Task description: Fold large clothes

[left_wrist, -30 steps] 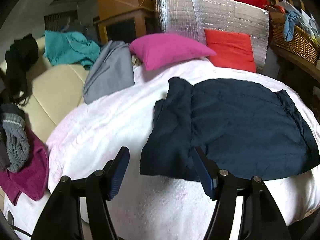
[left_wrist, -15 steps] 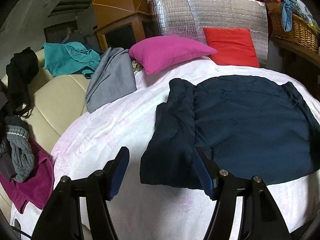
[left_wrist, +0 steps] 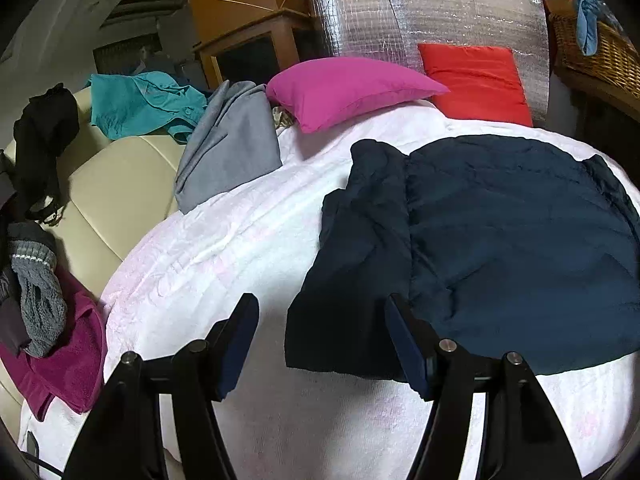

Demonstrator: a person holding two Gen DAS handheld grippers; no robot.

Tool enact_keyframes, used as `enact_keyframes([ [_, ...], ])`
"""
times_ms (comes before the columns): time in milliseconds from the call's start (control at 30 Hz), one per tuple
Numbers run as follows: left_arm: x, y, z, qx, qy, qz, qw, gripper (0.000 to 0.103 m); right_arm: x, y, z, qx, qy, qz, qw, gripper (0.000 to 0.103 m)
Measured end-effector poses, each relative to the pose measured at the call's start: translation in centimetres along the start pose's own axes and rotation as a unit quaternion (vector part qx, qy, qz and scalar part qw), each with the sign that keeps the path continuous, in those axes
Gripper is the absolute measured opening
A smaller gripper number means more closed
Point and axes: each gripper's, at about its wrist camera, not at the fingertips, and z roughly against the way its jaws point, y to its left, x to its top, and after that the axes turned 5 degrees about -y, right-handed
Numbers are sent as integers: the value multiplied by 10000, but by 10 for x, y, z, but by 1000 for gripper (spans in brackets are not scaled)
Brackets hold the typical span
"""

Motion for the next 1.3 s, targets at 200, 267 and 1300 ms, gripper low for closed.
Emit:
enact_keyframes([
  [200,8,-1,13,-77,-35,91,9999,66,-8,17,32,3,-379,225,9990,60],
  [267,14,1,29,-90,-167,181,9997,70,-15,29,51,-145,-613,452,9970,63],
  [1300,67,23,257,-88,-1508,610,9866,103,-83,155,232,-806,-2063,1341,9659,90],
])
